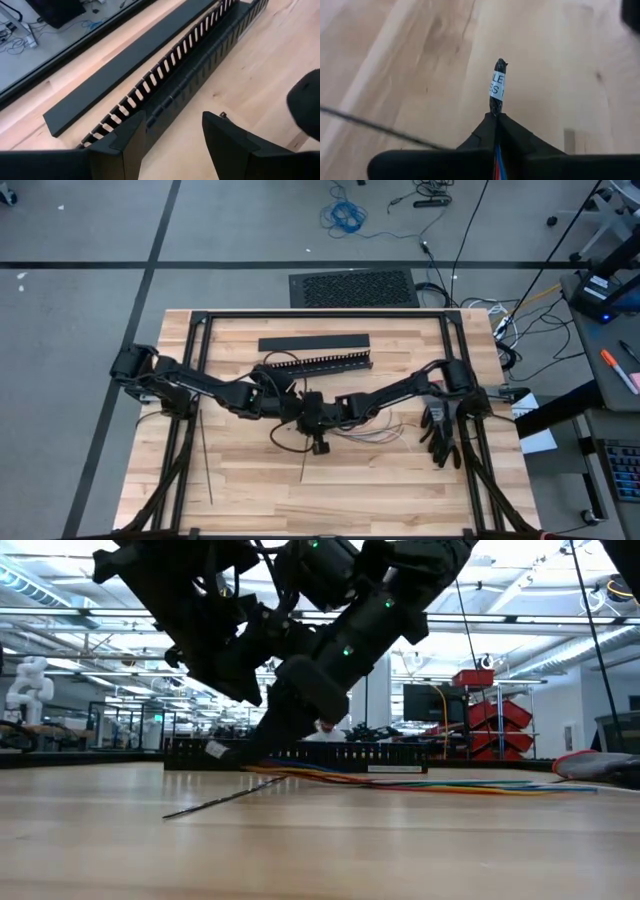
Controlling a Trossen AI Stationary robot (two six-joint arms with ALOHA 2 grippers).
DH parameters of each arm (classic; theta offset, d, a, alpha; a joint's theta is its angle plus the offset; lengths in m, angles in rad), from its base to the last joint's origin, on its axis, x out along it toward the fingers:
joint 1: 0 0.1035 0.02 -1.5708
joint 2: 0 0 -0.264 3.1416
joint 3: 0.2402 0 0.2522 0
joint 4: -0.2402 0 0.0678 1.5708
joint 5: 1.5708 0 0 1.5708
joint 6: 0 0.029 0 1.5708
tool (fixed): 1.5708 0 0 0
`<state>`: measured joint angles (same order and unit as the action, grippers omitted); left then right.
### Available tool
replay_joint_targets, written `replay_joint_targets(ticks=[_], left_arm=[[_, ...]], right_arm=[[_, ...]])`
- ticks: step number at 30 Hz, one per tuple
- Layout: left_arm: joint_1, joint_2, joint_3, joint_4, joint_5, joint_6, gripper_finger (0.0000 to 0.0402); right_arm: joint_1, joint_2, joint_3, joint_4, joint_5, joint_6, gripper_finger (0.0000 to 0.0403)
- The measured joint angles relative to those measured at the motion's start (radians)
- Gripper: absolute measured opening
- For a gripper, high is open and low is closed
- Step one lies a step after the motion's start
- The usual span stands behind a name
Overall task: Ziptie cables
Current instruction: Wrap the cable wires with the black zip tie
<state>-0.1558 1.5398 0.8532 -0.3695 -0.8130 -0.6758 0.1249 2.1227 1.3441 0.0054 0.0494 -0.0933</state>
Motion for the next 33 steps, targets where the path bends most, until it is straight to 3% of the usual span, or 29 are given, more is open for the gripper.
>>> replay_joint_targets(ticks=[10, 15, 22, 27, 31, 33], left_arm=[[0.006, 0.0, 0.0, -0.035, -0.006, -0.018, 0.0193], [0.008, 0.0, 0.0, -0.048, -0.019, -0.03, 0.0193], [0.007, 0.0, -0.014, -0.039, -0.016, -0.041, 0.0193], [0.011, 0.001, -0.157, 0.149, 0.036, 0.065, 0.0193], [0.03, 0.002, -0.286, 0.422, 0.093, 0.064, 0.0193], [0.045, 0.002, -0.331, 0.562, 0.136, 0.061, 0.0193]], right_arm=[[0.007, -0.001, 0.0, 0.017, 0.007, 0.005, 0.009], [0.0, -0.008, 0.0, -0.048, 0.172, 0.045, 0.012], [-0.008, -0.101, 0.0, -0.211, 0.357, -0.019, 0.0121], [-0.03, -0.204, -0.009, -0.424, 0.473, 0.013, 0.0104], [-0.063, -0.316, -0.111, -0.401, 0.459, 0.067, 0.0086], [-0.088, -0.367, -0.199, -0.339, 0.395, 0.104, 0.008]])
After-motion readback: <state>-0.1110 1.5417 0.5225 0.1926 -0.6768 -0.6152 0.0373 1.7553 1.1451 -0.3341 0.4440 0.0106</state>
